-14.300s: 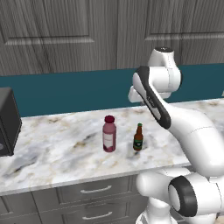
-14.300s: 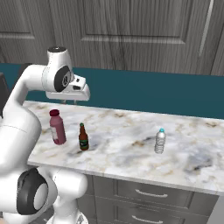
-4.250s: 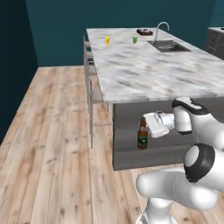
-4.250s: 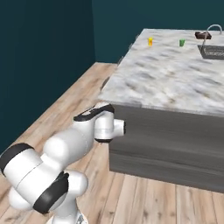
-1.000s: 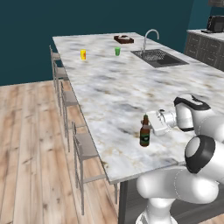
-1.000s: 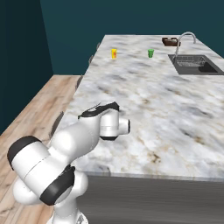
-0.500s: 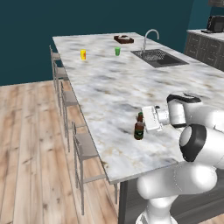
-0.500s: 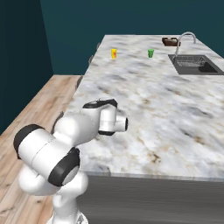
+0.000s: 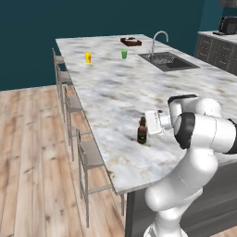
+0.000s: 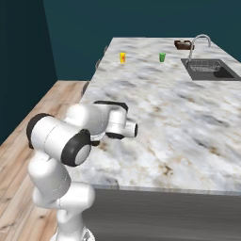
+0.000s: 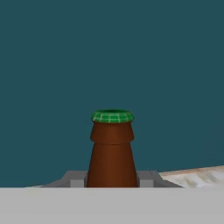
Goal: Place the drinks on the dining counter in a tight cluster.
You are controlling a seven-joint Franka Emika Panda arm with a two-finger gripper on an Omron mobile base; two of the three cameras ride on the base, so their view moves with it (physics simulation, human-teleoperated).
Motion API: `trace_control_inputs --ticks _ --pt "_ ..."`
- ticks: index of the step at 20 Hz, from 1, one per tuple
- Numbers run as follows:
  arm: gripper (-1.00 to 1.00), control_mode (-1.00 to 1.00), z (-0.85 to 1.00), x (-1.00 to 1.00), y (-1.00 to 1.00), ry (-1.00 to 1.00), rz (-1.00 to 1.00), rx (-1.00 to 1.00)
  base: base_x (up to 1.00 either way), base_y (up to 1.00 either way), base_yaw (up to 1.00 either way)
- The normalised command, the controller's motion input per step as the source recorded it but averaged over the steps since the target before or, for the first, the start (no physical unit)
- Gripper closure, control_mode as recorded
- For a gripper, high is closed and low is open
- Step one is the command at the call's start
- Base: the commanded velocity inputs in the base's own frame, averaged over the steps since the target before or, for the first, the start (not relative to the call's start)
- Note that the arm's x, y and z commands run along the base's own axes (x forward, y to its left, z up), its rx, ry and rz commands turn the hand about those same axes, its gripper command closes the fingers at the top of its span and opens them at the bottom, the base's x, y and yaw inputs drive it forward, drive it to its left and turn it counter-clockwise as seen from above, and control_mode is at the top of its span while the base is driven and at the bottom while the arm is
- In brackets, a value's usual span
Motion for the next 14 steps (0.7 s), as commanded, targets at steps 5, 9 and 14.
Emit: trace_control_inputs --ticks 5,9,14 --pt "1.00 -1.00 -0.29 0.19 0.00 0.05 0.00 0.02 0.00 0.00 0.00" --pt "1.00 -1.00 -0.28 0.21 0.00 0.00 0.00 0.01 0.00 0.00 0.00" --pt "1.00 -1.00 -0.30 0.20 0.00 0.00 0.00 0.00 0.00 0.00 0.00"
